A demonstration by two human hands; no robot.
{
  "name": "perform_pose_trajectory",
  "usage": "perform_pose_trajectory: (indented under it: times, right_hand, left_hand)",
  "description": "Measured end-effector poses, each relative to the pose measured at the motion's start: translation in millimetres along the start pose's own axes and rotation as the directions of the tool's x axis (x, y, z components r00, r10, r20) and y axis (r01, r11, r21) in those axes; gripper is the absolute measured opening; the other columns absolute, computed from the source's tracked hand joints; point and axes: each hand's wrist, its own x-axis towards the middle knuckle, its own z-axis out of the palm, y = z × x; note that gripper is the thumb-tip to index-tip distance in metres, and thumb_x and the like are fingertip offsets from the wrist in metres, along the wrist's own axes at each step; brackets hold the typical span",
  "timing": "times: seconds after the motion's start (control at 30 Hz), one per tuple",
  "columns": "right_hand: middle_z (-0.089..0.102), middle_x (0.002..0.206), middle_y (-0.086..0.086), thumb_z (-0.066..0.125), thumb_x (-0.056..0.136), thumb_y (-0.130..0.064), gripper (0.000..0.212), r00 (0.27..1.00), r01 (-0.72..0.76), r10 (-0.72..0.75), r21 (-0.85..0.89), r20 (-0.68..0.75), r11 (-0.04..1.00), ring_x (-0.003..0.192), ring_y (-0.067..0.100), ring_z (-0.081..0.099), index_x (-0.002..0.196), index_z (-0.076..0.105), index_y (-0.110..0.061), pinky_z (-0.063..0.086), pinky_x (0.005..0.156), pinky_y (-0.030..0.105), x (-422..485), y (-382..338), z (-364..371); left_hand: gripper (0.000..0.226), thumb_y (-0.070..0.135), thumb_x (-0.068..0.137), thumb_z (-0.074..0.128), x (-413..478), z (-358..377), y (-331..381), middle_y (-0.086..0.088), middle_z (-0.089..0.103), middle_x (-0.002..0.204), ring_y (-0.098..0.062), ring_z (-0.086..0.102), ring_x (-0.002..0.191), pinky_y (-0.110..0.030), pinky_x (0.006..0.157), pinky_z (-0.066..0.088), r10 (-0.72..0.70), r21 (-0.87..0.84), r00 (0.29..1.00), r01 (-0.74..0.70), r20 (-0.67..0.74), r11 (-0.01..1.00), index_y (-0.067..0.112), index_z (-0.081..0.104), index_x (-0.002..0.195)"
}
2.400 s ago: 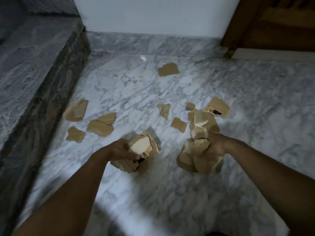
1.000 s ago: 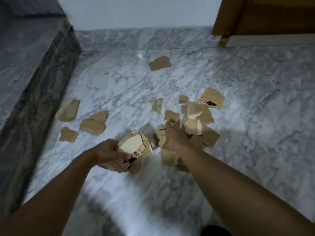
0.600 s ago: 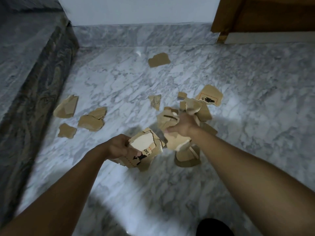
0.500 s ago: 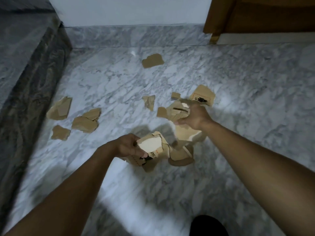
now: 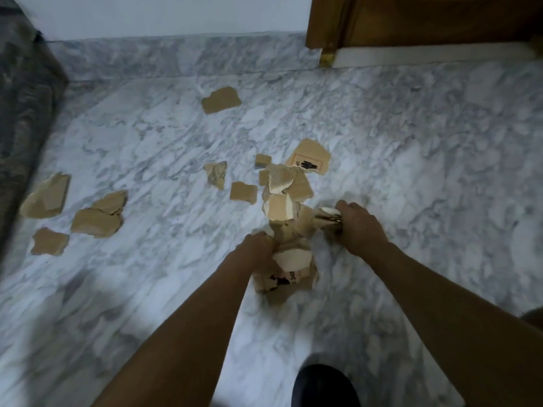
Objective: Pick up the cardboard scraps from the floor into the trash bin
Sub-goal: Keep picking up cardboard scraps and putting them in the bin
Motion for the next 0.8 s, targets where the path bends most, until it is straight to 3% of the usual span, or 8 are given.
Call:
perform_pose_trajectory:
  times: [0.1,0.2,0.3,0.43,0.5,0.57,0.67,0.8]
  right_hand:
    - [0.06,0.098,0.013,0.059,0.074,-0.048,0.044,0.985,-0.105,0.098,0.044,0.138,0.993,0.093,0.036,0.061,0.1,0.054,-0.012,0.047,0.069,0.036,2,1,-19]
    - [0.063,0.096,0.009,0.071,0.073,-0.037,0.038,0.945,-0.268,0.215,0.201,0.248,0.942,0.091,0.03,0.064,0.099,0.061,-0.012,0.051,0.07,0.033,11,-1,-34]
    - [0.07,0.107,0.009,0.082,0.049,-0.042,0.068,0.908,-0.332,0.203,0.336,0.365,0.881,0.099,0.027,0.068,0.108,0.067,-0.013,0.058,0.083,0.038,30,-9,-43]
    - [0.069,0.111,0.007,0.09,0.066,-0.034,0.06,0.867,-0.358,0.172,0.346,0.468,0.867,0.101,0.023,0.065,0.114,0.067,-0.007,0.051,0.087,0.03,48,-38,-41]
    - [0.067,0.118,0.009,0.09,0.066,-0.037,0.067,0.866,-0.369,0.191,0.334,0.462,0.867,0.108,0.025,0.064,0.121,0.064,-0.008,0.05,0.09,0.03,55,-51,-27]
    - [0.059,0.129,0.009,0.09,0.062,-0.047,0.084,0.884,-0.341,0.22,0.246,0.412,0.907,0.117,0.028,0.059,0.133,0.056,-0.018,0.049,0.097,0.034,57,-62,-6]
    - [0.041,0.139,0.012,0.083,0.064,-0.058,0.101,0.907,-0.319,0.276,0.089,0.317,0.944,0.127,0.036,0.045,0.145,0.037,-0.021,0.042,0.105,0.04,54,-70,22]
    - [0.054,0.136,0.01,0.087,0.065,-0.05,0.098,0.909,-0.326,0.257,0.175,0.329,0.929,0.125,0.032,0.052,0.143,0.039,-0.014,0.044,0.102,0.038,54,-66,26]
  left_hand:
    - [0.071,0.045,0.076,0.077,-8,-1,-4,-0.007,0.059,0.126,-0.027,0.055,0.114,-0.041,0.097,0.049,0.008,-0.118,1.0,-0.005,0.022,0.993,0.025,0.046,0.136]
    - [0.067,0.038,0.079,0.077,-22,-11,-22,-0.002,0.059,0.122,-0.02,0.056,0.107,-0.031,0.087,0.051,0.05,-0.316,0.998,-0.037,0.033,0.948,0.025,0.045,0.136]
    - [0.087,0.053,0.064,0.08,-41,-33,-58,0.002,0.063,0.118,-0.02,0.06,0.109,-0.039,0.088,0.056,0.008,-0.471,1.0,-0.014,-0.016,0.882,0.029,0.044,0.139]
    - [0.07,0.025,0.079,0.081,-70,-67,-91,0.002,0.059,0.113,-0.018,0.062,0.1,-0.021,0.058,0.054,-0.044,-0.673,0.992,-0.047,-0.117,0.738,0.024,0.037,0.133]
    - [0.065,0.016,0.08,0.08,-82,-77,-101,0.004,0.056,0.112,-0.016,0.061,0.096,-0.019,0.054,0.052,-0.092,-0.728,0.986,-0.041,-0.142,0.685,0.021,0.033,0.126]
    - [0.067,0.02,0.077,0.083,-86,-77,-111,-0.001,0.062,0.11,-0.02,0.065,0.096,-0.028,0.058,0.056,-0.128,-0.783,0.984,-0.017,-0.123,0.621,0.024,0.038,0.126]
    - [0.045,0.033,0.072,0.085,-88,-67,-122,-0.003,0.075,0.098,-0.026,0.072,0.094,-0.04,0.075,0.06,-0.164,-0.744,0.983,0.052,-0.078,0.666,0.017,0.066,0.11]
    - [0.036,0.033,0.072,0.086,-90,-51,-126,-0.004,0.077,0.088,-0.021,0.075,0.081,-0.039,0.074,0.061,-0.184,-0.696,0.983,0.122,-0.014,0.707,0.013,0.074,0.1]
